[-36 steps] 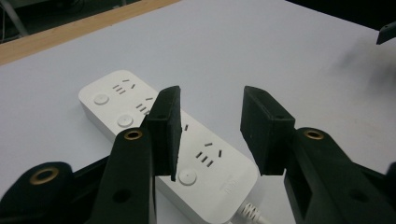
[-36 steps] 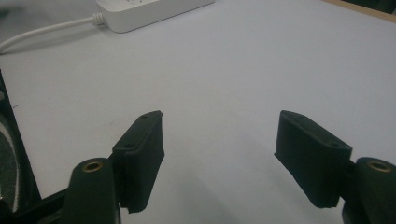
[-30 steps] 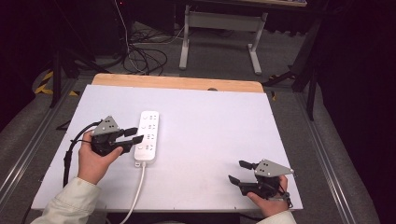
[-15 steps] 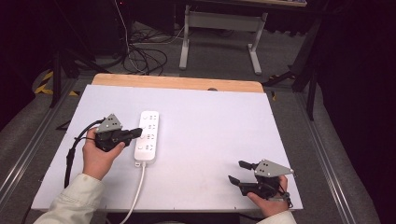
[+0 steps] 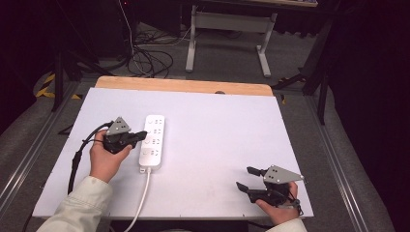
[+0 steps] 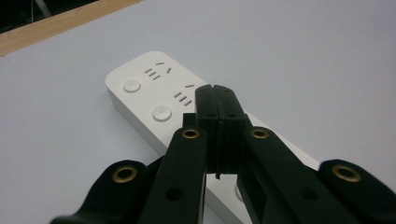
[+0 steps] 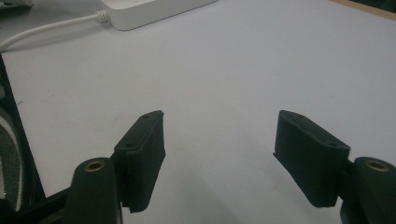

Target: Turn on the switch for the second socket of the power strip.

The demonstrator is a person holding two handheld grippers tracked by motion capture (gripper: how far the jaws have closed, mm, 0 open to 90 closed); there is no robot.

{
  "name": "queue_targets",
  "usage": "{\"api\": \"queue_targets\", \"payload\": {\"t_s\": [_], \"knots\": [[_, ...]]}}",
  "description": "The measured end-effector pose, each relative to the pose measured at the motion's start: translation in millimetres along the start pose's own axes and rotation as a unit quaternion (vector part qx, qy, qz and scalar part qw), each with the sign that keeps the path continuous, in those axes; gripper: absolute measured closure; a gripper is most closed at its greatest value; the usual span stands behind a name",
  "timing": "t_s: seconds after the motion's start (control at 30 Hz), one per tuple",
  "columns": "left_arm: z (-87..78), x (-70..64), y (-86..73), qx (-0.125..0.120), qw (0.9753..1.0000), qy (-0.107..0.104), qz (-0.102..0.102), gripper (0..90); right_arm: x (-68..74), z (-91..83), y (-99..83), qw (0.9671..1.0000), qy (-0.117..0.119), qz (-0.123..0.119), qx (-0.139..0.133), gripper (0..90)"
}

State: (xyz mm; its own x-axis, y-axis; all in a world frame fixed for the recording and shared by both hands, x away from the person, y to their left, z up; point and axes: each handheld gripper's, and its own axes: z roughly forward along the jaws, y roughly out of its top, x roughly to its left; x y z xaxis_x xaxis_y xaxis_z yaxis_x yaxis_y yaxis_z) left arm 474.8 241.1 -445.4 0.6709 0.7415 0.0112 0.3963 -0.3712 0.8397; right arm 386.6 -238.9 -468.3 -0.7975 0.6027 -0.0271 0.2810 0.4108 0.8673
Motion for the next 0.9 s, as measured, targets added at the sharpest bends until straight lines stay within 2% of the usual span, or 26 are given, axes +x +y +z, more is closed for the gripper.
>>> {"api": "queue_targets", "payload": {"t_s": [0.1, 0.6, 0.73, 0.8, 0.9], "knots": [[4.4, 2.8, -1.6, 0.006, 1.0000, 0.004, 0.005, 89.7, 0.1, 0.1, 0.0, 1.0000, 0.000, 0.000, 0.000, 33.6], [19.7, 7.5, -7.9, 0.035, 0.9993, -0.007, 0.006, 89.7, 0.2, 0.5, -0.3, 1.0000, 0.002, 0.000, 0.000, 33.6], [21.5, 6.4, -8.9, 0.046, 0.9989, -0.005, 0.009, 89.7, 0.2, 0.6, -0.3, 1.0000, 0.003, 0.000, 0.001, 33.6], [21.7, 6.1, -8.7, 0.048, 0.9986, 0.005, 0.021, 89.7, 0.3, 0.5, -0.3, 1.0000, 0.003, 0.000, 0.001, 33.6], [22.3, 5.0, -8.9, 0.051, 0.9985, 0.003, 0.019, 89.7, 0.3, 0.8, -0.3, 1.0000, 0.002, 0.000, 0.001, 33.6]]}}
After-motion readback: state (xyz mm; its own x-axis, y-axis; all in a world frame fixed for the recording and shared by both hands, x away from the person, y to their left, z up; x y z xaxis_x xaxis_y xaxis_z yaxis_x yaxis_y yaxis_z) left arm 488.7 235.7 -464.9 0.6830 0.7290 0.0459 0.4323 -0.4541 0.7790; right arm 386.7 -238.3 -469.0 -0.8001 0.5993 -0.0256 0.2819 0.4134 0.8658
